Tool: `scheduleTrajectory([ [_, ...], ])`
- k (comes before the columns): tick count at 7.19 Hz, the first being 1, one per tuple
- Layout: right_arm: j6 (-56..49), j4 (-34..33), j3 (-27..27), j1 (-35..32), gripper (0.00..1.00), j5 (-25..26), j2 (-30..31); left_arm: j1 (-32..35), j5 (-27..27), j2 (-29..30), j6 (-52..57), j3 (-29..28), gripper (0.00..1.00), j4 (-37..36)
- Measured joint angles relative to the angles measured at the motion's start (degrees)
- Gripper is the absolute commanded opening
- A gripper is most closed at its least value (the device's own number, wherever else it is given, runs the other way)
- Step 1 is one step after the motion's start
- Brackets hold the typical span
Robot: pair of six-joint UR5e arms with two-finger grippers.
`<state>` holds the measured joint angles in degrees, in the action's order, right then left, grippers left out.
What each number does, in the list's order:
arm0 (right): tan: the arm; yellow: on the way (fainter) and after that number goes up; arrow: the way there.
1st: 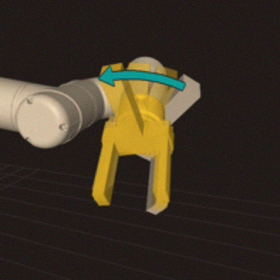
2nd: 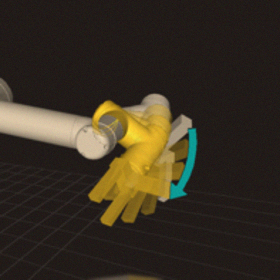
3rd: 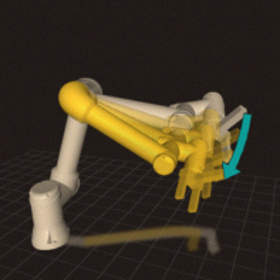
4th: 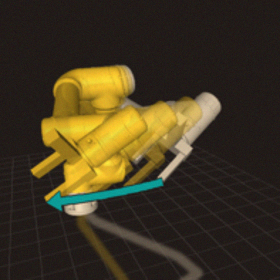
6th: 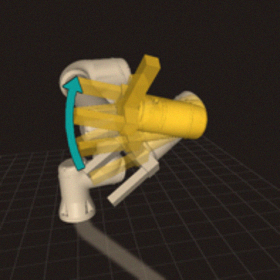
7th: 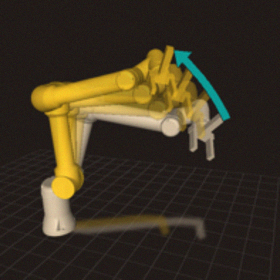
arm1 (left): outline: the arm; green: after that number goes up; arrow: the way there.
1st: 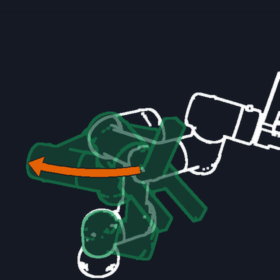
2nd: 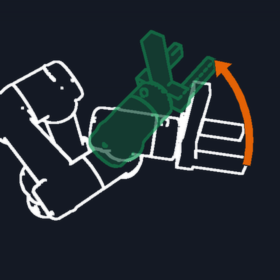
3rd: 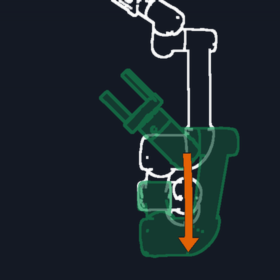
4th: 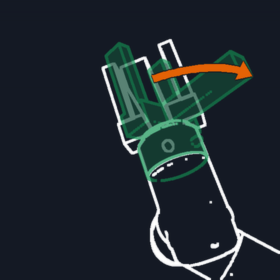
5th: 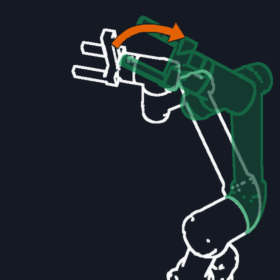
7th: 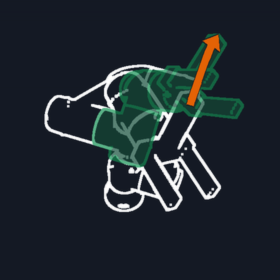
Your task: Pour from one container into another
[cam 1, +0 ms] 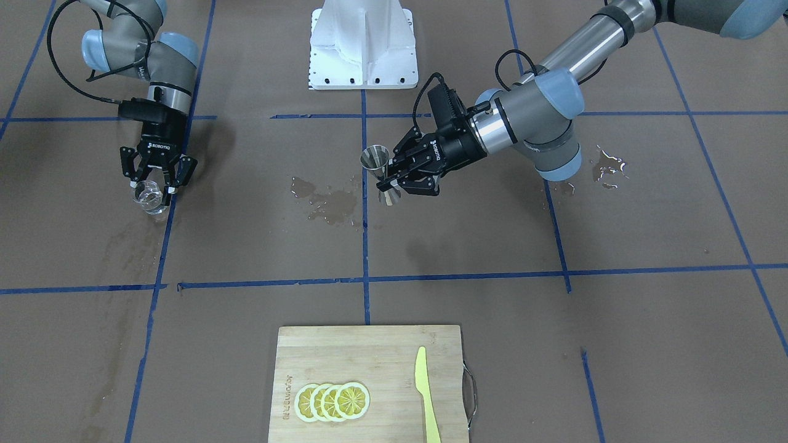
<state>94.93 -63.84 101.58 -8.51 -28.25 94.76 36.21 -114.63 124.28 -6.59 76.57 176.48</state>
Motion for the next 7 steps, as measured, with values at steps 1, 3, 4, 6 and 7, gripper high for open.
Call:
scheduleTrajectory([
  [1, -2.61, 0.75, 1.97, -0.77, 0.0, -0.21, 0.0, 0.0, 0.02, -0.03, 0.0, 0.04, 0.0, 0.0],
  [3, -15.26, 9.13, 5.25, -1.69, 0.0, -0.55, 0.05, 0.0, 0.02, -0.22, 0.0, 0.18, 0.0, 0.0],
  [4, -24.22, 16.16, 5.52, -2.2, 0.0, -0.66, 0.05, 0.0, 0.02, -0.47, 0.0, 0.29, 0.0, 0.03],
  [6, -39.46, 24.36, 5.6, -4.08, 0.0, -3.62, -0.5, 0.0, 0.02, -0.73, 0.0, 0.39, 0.0, 0.45],
  [7, -44.19, 25.4, 5.7, -5.02, 0.0, -5.28, -2.46, 0.0, 0.02, -0.79, 0.0, 0.42, 0.0, 0.56],
])
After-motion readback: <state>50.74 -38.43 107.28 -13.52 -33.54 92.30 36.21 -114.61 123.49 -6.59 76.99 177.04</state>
